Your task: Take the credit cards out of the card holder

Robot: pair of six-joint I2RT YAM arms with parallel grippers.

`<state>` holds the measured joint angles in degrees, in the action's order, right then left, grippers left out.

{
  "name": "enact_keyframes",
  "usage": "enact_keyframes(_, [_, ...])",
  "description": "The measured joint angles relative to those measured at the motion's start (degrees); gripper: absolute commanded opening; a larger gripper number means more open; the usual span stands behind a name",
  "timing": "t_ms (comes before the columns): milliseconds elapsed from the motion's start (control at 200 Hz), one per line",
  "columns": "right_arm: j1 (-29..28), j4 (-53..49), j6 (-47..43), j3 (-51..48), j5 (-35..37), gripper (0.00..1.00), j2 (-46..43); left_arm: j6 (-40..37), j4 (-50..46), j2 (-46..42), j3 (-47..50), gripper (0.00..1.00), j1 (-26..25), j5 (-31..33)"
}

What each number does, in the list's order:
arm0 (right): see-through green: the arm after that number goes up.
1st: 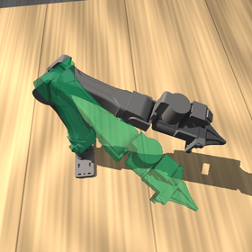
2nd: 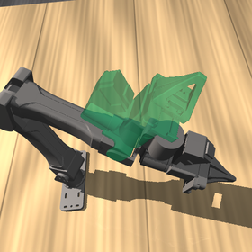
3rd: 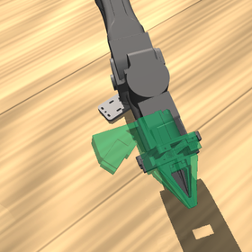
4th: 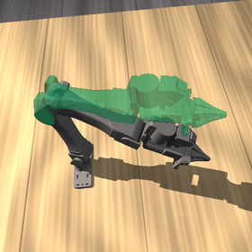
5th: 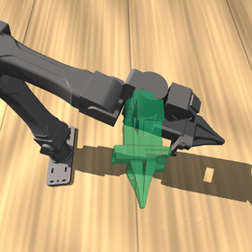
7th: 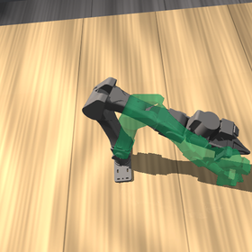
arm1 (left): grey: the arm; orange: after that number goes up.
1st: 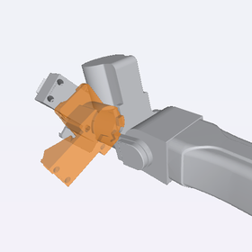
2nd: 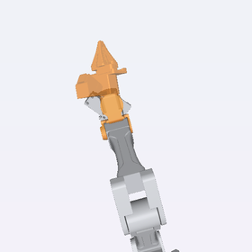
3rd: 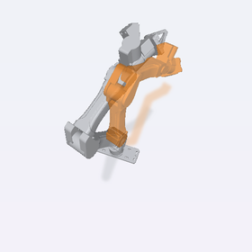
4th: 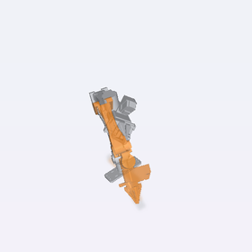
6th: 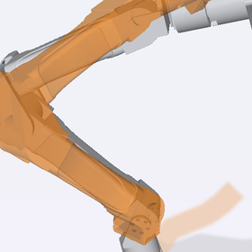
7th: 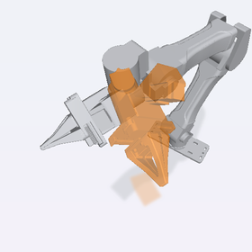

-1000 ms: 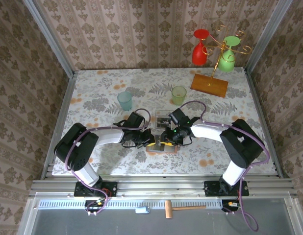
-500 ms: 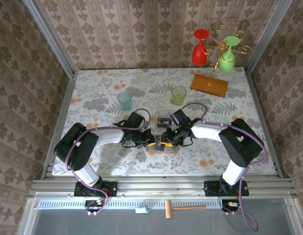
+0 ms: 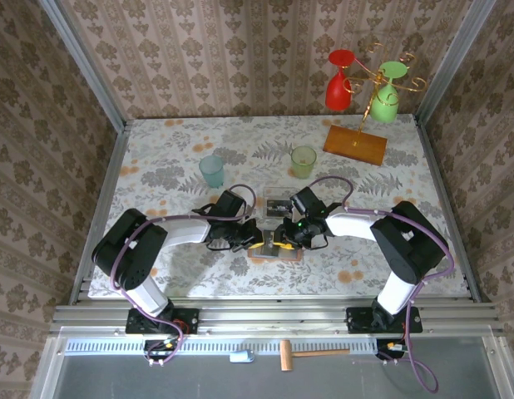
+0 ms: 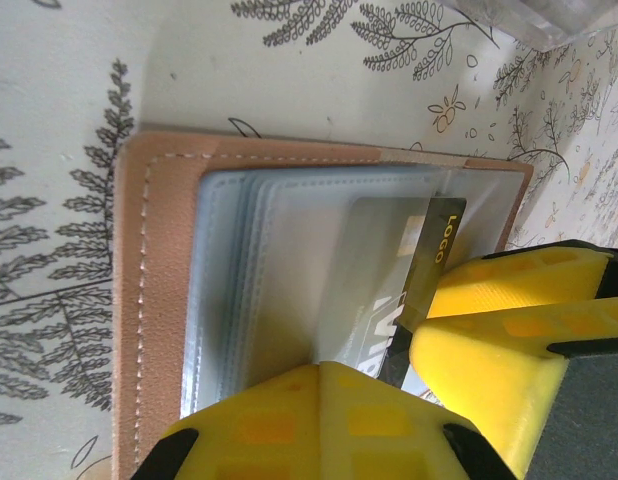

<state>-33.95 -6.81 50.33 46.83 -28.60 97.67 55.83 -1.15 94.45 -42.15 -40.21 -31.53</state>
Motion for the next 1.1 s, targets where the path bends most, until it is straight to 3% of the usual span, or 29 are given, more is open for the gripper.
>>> enact_keyframes(510, [0.5, 1.11, 0.98, -0.48, -0.44, 0.14, 0.0, -0.02, -0.2, -0.02, 0.0, 0.06, 0.0, 0.04])
enact_keyframes(1100, [1.84, 0.09, -0.52, -0.48, -0.37, 0.1, -0.79, -0.17, -0.55, -0.24, 0.07, 0.06, 0.0, 0.35])
